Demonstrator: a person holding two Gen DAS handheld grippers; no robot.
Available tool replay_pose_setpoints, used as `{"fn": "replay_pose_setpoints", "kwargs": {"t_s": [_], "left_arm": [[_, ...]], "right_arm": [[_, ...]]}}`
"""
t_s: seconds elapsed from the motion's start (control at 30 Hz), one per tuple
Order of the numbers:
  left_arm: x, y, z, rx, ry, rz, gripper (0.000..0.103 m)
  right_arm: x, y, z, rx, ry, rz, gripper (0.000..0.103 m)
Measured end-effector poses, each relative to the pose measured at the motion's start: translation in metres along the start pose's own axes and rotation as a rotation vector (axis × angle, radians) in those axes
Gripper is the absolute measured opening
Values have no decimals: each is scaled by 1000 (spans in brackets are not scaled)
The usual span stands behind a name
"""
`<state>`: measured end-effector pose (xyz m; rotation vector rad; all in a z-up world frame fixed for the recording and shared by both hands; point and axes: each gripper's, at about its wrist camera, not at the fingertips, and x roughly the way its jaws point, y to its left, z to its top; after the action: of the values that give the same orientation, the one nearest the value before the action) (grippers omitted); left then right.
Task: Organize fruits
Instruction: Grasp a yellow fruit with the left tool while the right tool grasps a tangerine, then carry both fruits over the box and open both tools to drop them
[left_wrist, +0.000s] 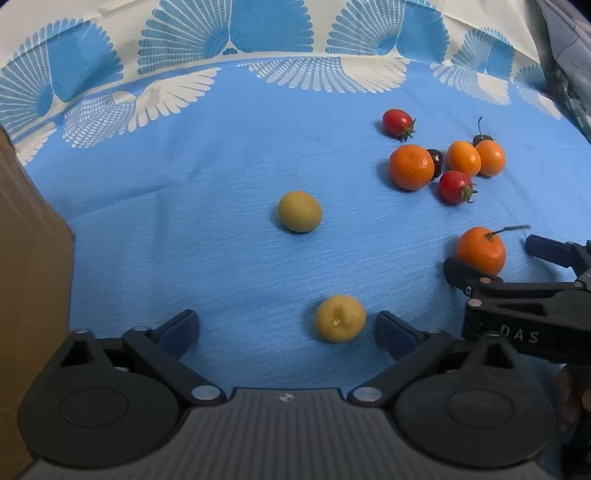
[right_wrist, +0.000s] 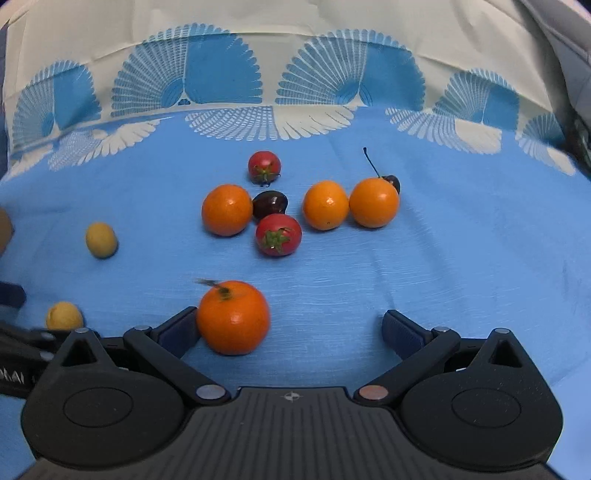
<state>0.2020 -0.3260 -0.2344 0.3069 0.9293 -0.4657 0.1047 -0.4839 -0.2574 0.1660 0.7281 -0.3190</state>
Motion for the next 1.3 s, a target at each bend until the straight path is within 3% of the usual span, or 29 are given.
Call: {"fn": "replay_pose_setpoints", "kwargs": {"t_s": [0.03,0.07,0.1,0.13,0.33,0.6,0.8,0.97,1.17,1.3], "left_arm": [[-9,-2,-1,5,-26,-5,79],[-13,-4,-1,22,-51,-3,56],[-16,-6,-1,43,-69,3,34],[-18,-8,0,60,-78,6,28],[-40,-6,5,51,-78,25,27],[-157,38,11,-105,-71,-60,28],[-246,98,-17,-154,-129,-4,28],[-291,161,-57,-206,-167,82,28],[-302,219,-103,-271,-154,142,28],[-291,249,-121,-300,-110,166,28]], "right_arm": [[-1,-1,0,2,-8,9,98],[-6,-2,-1,-5,-23,20,83],[-9,-1,0,-15,-43,40,54],[-11,-1,1,-21,-54,52,37],[-36,-11,9,66,-45,56,38],[-127,11,24,81,-100,91,38],[-216,92,30,-23,-146,313,38],[-258,166,28,-85,-131,467,38],[-277,251,20,-254,-111,550,38],[-272,286,20,-321,-87,560,38]]}}
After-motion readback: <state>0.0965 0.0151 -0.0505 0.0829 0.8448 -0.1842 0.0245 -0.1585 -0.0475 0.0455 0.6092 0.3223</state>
